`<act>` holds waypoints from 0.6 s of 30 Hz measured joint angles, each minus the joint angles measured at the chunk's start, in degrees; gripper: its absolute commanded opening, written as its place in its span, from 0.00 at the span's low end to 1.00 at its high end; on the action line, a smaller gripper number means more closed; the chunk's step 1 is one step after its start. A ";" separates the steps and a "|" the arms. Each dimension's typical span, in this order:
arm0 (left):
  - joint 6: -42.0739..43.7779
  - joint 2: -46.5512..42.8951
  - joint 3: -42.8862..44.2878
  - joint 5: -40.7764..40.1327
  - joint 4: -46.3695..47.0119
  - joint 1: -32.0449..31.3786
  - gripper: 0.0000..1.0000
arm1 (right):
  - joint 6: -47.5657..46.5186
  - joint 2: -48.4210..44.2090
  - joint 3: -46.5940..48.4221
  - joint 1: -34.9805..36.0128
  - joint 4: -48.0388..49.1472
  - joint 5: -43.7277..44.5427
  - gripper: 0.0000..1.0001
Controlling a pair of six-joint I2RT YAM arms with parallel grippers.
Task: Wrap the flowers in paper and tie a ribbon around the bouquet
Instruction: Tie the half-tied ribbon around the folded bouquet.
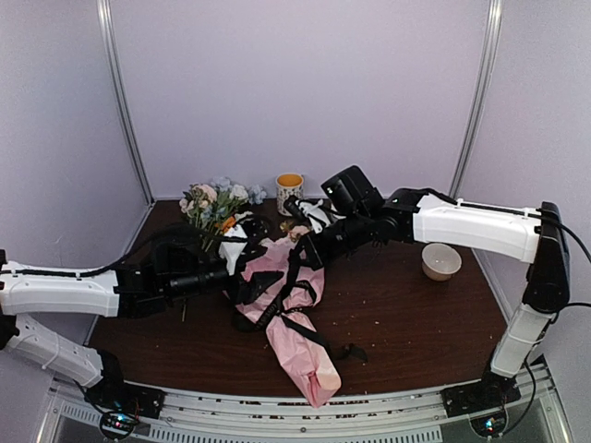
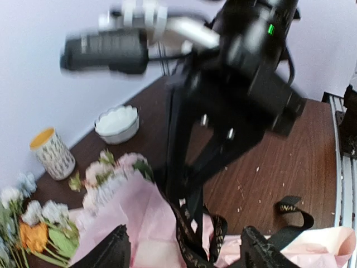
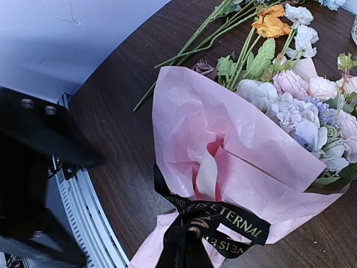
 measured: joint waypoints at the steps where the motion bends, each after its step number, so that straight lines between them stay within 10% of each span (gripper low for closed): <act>1: -1.25 0.55 -2.27 -0.37 0.55 0.87 0.77 | 0.20 -0.07 -0.11 0.00 0.33 -0.11 0.00; 11: -2.25 10.80 -2.97 -2.21 5.16 0.85 0.69 | 1.90 -1.92 -1.46 1.55 3.23 -1.09 0.00; 14: -2.49 12.87 -1.92 -2.97 6.99 1.18 0.51 | 2.08 -1.92 -1.66 2.05 3.72 -1.60 0.00; 18: -2.86 15.17 -0.63 -2.51 9.40 1.27 0.02 | 2.05 -1.92 -1.68 2.54 3.72 -2.05 0.14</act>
